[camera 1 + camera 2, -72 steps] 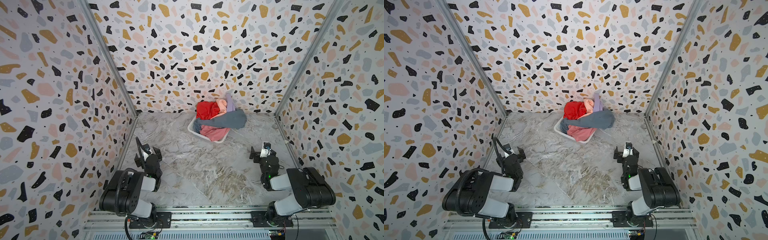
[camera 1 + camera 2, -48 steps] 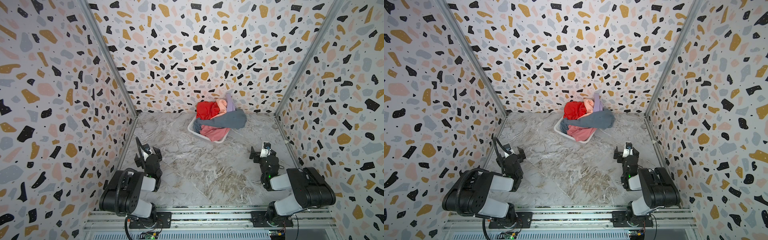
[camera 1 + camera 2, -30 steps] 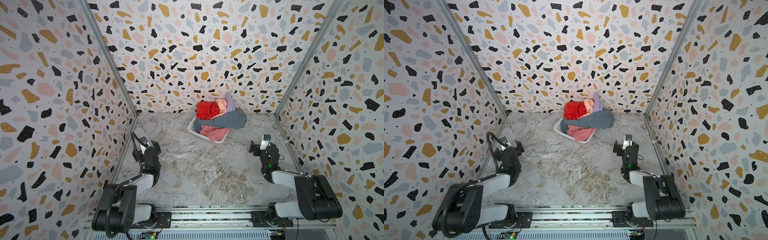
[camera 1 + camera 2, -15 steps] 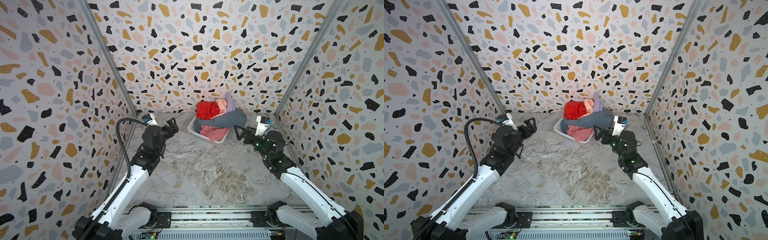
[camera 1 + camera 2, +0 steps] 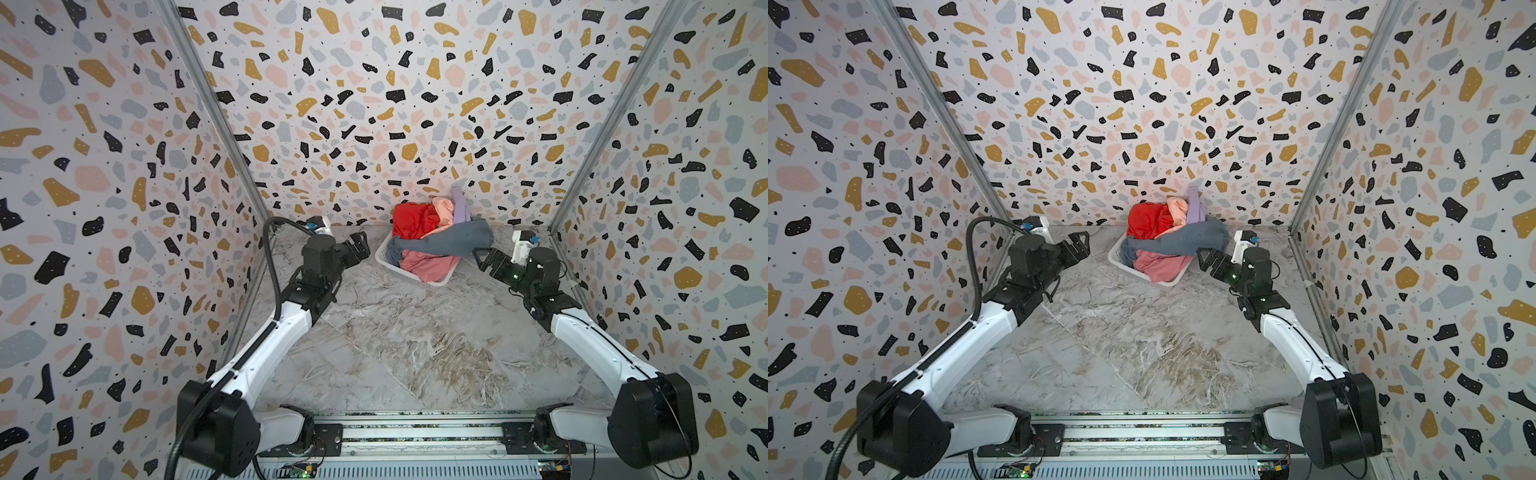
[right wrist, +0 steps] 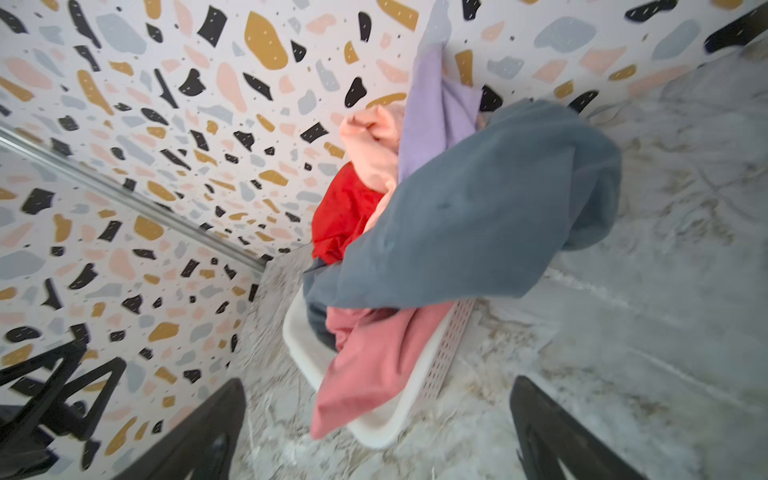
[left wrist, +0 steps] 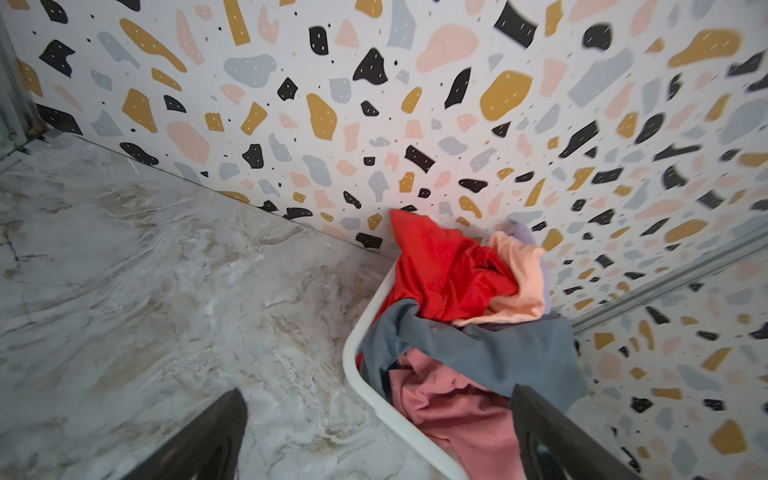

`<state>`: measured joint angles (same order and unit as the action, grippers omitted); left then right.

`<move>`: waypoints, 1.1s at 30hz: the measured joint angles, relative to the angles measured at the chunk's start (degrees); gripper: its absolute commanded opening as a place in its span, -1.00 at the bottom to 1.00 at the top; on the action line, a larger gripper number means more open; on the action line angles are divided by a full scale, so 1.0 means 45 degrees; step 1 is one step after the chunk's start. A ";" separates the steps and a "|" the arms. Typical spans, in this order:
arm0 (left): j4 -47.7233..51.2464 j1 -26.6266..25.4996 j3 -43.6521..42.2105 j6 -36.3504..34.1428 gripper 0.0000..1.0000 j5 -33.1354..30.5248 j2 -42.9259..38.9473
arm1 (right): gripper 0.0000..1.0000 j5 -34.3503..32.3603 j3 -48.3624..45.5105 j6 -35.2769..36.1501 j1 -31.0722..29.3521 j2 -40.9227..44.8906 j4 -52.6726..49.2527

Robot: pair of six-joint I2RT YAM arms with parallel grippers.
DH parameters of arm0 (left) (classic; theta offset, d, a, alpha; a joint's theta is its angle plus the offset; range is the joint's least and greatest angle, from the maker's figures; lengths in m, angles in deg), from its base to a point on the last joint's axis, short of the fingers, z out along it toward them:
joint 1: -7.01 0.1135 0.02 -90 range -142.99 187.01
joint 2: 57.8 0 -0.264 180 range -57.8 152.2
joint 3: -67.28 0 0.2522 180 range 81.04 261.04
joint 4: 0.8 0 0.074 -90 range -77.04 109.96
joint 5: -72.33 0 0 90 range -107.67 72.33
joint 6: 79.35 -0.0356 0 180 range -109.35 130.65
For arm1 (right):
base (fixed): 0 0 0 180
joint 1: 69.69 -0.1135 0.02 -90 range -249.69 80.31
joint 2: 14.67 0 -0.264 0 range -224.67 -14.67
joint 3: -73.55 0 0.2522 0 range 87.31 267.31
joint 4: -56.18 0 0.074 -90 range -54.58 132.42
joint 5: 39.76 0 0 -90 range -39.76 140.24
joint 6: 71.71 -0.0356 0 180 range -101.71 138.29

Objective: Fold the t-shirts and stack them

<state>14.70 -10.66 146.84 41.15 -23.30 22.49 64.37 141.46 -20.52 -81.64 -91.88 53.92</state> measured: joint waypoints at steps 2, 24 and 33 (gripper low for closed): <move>0.0675 0.0000 0.1005 -0.0695 1.00 -0.0107 0.1350 | 0.99 -0.0418 0.0311 0.0238 0.0044 -0.0714 0.0049; 0.4779 -0.0427 0.6586 -0.1229 1.00 -0.1894 0.8752 | 0.98 -0.0491 0.2084 0.1515 -0.0102 -0.4673 -0.0223; 0.6552 0.0816 0.9224 -0.2142 1.00 -0.4274 1.0302 | 0.98 -0.0442 0.2254 0.1928 0.1107 -0.4153 -0.0228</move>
<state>44.18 -6.99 188.35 31.51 -42.53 68.85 62.38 151.60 -11.84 -76.65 -110.57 52.90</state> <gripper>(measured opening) 0.999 0.990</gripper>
